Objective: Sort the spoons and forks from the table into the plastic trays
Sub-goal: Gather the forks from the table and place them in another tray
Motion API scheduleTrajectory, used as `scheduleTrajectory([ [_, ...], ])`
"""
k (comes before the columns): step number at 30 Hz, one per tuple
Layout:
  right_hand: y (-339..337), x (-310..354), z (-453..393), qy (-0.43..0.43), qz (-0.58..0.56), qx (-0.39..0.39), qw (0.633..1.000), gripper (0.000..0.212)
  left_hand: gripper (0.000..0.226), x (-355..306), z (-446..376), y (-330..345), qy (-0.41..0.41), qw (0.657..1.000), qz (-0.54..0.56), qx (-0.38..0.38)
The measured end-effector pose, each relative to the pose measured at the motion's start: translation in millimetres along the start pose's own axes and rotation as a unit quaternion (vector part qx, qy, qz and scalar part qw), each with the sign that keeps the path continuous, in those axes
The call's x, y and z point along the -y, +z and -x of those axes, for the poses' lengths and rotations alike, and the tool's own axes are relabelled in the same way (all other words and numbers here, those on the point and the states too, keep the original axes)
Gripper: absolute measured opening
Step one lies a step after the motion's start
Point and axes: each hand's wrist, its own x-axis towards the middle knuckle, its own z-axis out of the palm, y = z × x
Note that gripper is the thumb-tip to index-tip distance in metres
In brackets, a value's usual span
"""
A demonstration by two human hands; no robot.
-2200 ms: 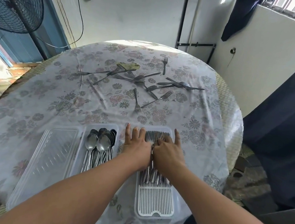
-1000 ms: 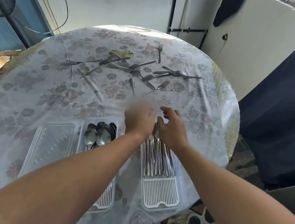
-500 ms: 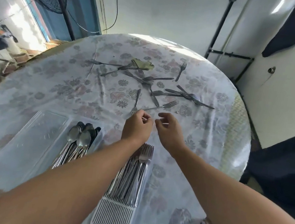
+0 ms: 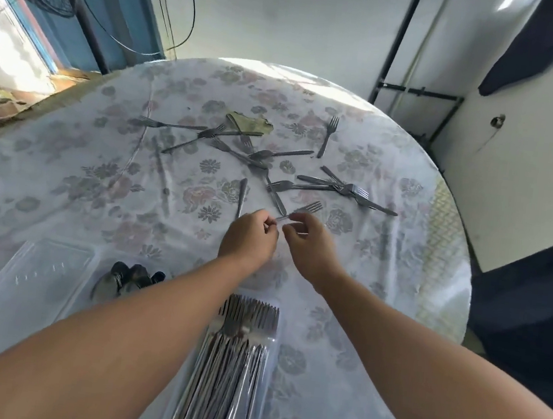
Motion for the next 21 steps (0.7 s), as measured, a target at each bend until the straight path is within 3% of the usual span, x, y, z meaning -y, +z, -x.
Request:
scheduleTrajectory([
  [5,-5,-1,-24,-0.014,0.045,0.03,0.998,0.031,0.034,8,-29,0,-0.032,0.985,-0.163,0.045],
  [10,-2,-14,-46,-0.039,0.156,0.069,0.985,0.042,0.05,18,-40,-2,-0.122,0.962,-0.21,0.122],
  [16,9,-16,-66,-0.01,0.252,0.121,0.96,0.056,0.033,24,-53,2,-0.09,0.984,-0.114,0.106],
  [19,13,-18,-72,0.019,0.293,0.127,0.947,0.053,0.031,29,-58,0,-0.069,0.991,-0.06,0.102],
  [21,15,-19,-77,0.019,0.304,0.126,0.944,0.047,0.032,37,-61,-4,-0.024,0.991,-0.094,0.088],
])
